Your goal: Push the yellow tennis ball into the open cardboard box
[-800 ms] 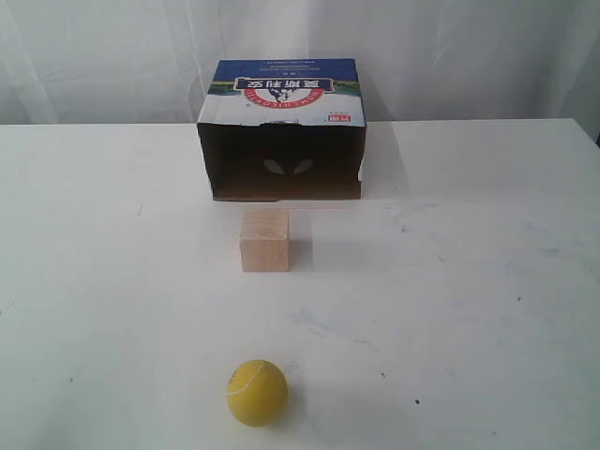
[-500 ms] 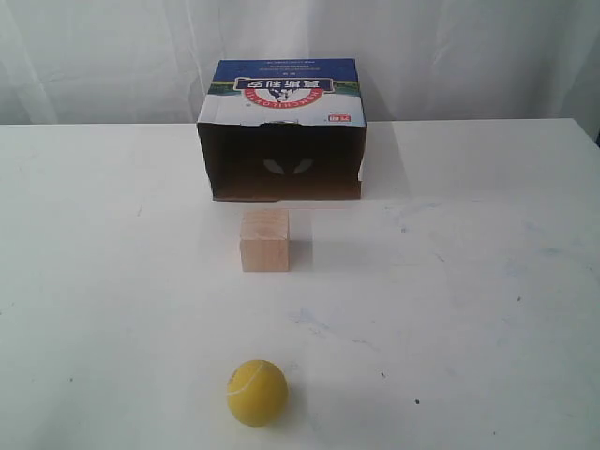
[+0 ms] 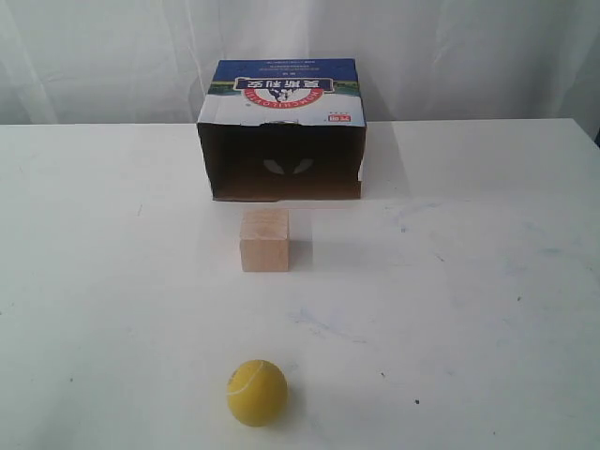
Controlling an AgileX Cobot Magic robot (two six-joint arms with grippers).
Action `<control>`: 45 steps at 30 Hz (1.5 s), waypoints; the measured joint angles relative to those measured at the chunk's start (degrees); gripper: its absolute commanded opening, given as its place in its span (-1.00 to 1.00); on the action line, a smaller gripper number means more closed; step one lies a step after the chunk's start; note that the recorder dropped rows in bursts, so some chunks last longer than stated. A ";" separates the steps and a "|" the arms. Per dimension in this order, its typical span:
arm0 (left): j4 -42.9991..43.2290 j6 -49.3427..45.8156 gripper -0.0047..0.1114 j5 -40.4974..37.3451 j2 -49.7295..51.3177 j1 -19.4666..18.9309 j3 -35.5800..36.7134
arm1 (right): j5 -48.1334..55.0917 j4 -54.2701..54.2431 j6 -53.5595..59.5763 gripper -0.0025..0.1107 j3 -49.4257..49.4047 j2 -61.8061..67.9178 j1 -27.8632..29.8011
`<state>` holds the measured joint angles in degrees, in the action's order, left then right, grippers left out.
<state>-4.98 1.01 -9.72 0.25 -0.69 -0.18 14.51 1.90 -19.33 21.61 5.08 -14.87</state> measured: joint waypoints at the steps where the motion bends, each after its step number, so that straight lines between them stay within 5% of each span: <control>1: 0.00 0.00 -0.92 0.00 0.00 0.00 0.00 | 2.17 -1.90 -0.13 -0.96 2.23 1.90 0.00; 8: 0.00 0.00 -0.92 0.00 0.00 0.00 0.00 | 37.24 -22.82 2.12 -0.96 24.92 23.96 0.00; 16: 0.00 0.00 -0.92 0.00 0.00 0.00 0.00 | 44.97 -30.15 16.80 -0.96 29.22 39.82 -0.13; 22: 0.00 0.00 -0.92 0.00 0.00 0.00 0.00 | 41.38 -28.79 28.70 -0.96 29.22 46.96 -8.55; 34: 0.00 0.00 -0.92 0.00 0.00 0.00 0.00 | 28.85 -18.12 31.75 -0.96 31.93 67.34 -28.44; 45: 0.00 0.00 -0.92 0.00 0.00 0.00 0.00 | 27.08 -12.10 35.11 -0.96 39.77 81.46 -36.68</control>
<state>-4.98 1.01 -9.72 0.25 -0.69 -0.18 41.59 -10.20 15.78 61.38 86.55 -51.55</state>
